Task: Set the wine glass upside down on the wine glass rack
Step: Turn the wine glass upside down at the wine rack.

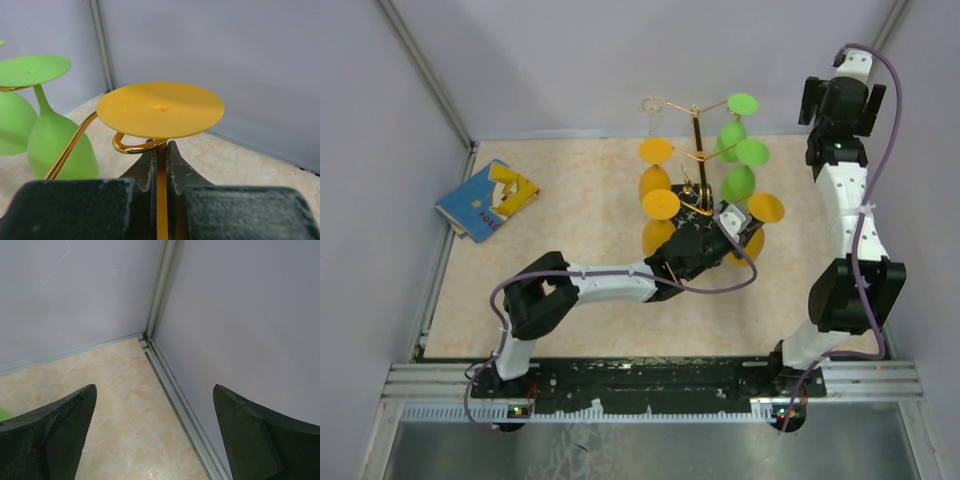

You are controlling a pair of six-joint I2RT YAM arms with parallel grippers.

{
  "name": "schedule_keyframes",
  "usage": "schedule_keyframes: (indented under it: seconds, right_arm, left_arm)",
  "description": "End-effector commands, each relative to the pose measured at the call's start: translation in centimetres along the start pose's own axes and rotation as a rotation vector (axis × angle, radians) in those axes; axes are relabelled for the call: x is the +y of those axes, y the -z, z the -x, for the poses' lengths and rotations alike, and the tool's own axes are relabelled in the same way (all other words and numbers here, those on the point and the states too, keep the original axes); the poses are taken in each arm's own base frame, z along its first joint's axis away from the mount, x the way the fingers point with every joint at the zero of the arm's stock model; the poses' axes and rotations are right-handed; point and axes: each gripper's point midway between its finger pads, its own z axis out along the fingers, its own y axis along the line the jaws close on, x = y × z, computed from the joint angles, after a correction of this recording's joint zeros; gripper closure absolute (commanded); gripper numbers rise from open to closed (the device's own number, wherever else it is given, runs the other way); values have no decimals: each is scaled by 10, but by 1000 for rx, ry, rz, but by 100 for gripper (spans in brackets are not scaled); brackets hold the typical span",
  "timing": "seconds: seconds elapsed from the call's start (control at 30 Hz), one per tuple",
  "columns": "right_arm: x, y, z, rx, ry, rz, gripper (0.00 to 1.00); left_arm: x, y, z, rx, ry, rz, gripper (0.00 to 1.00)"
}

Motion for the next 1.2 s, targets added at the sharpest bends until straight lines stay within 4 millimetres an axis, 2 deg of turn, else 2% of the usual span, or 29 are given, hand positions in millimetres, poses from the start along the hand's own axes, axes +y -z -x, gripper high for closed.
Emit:
schedule_keyframes:
  seconds: [0.0, 0.23, 0.33, 0.37, 0.53, 0.77, 0.83, 0.97, 1.17]
  right_arm:
    - [-19, 19, 34, -96, -53, -27, 1]
    - [-19, 20, 35, -99, -65, -20, 1]
    - [-17, 19, 34, -98, -68, -15, 1]
    - [-17, 19, 34, -99, -68, -13, 1]
    - [-18, 21, 37, -104, -63, -12, 1]
    - [-17, 21, 38, -105, -56, -7, 1]
    - [-17, 21, 39, -108, -58, -5, 1]
    - [-14, 20, 44, -113, -66, 11, 1]
    - [-16, 22, 56, -120, -62, 16, 1]
  left_arm:
    - [-32, 6, 23, -43, 26, -134, 100]
    - [-13, 32, 28, -31, 5, -61, 100]
    - [-12, 40, 30, -34, 6, -58, 92]
    - [-12, 42, 32, -36, 4, -62, 87]
    - [-17, 48, 35, -53, -9, -91, 49]
    - [-13, 56, 38, -63, -29, -79, 10]
    - [-13, 61, 43, -61, -31, -91, 4]
    - [-17, 75, 50, -31, -18, -130, 1]
    - [-37, 103, 57, 14, -36, -279, 1]
